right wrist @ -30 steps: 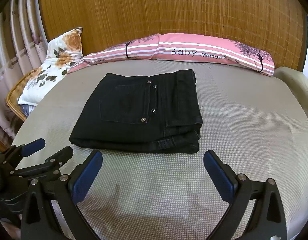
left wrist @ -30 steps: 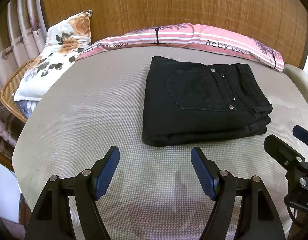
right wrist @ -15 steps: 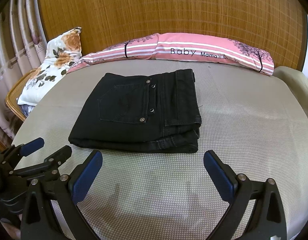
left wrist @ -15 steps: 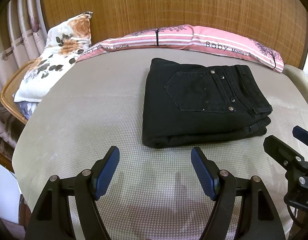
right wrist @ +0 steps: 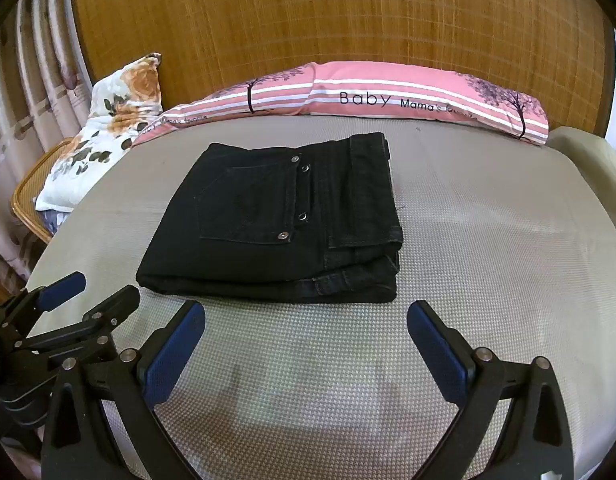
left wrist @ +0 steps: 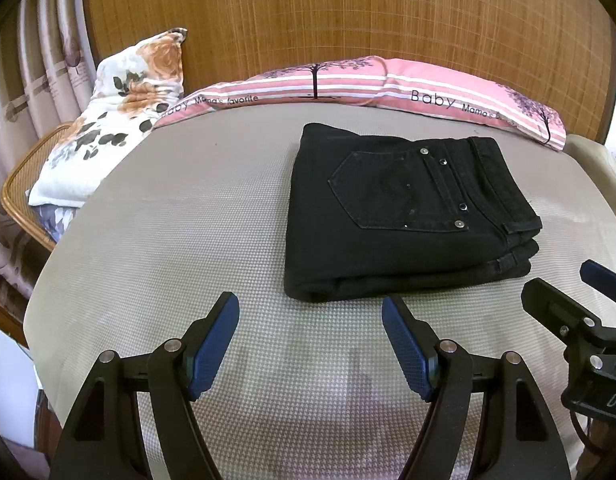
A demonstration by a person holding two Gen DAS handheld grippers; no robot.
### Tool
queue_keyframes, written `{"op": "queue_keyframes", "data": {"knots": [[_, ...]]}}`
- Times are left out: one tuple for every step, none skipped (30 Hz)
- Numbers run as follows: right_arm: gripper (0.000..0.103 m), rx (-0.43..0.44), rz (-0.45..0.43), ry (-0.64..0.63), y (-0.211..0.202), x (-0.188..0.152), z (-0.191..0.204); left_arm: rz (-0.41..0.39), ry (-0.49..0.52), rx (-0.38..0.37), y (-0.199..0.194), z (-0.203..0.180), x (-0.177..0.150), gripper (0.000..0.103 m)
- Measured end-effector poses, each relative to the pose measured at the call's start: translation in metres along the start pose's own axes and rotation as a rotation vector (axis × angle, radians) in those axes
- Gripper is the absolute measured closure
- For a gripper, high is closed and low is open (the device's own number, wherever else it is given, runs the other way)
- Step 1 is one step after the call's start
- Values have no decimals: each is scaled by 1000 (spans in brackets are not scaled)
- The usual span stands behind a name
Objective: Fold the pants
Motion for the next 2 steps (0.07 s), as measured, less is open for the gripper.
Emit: {"op": "queue_keyframes", "data": {"knots": [[3, 0, -1, 2, 0, 0, 0, 1, -1, 0, 0, 0, 0, 29], [3, -2, -2, 3, 0, -1, 0, 2, -2, -3, 0, 0, 0, 29]]}}
Point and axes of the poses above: each gripper's, at about its wrist camera, not at the fingertips, and y roughly the way its jaws point, z to its left, x to its top, the point moved 4 cm from there along y, roughly the way its jaws point, and after that the axes turned 2 degrees about -z, right-handed, at the moved point
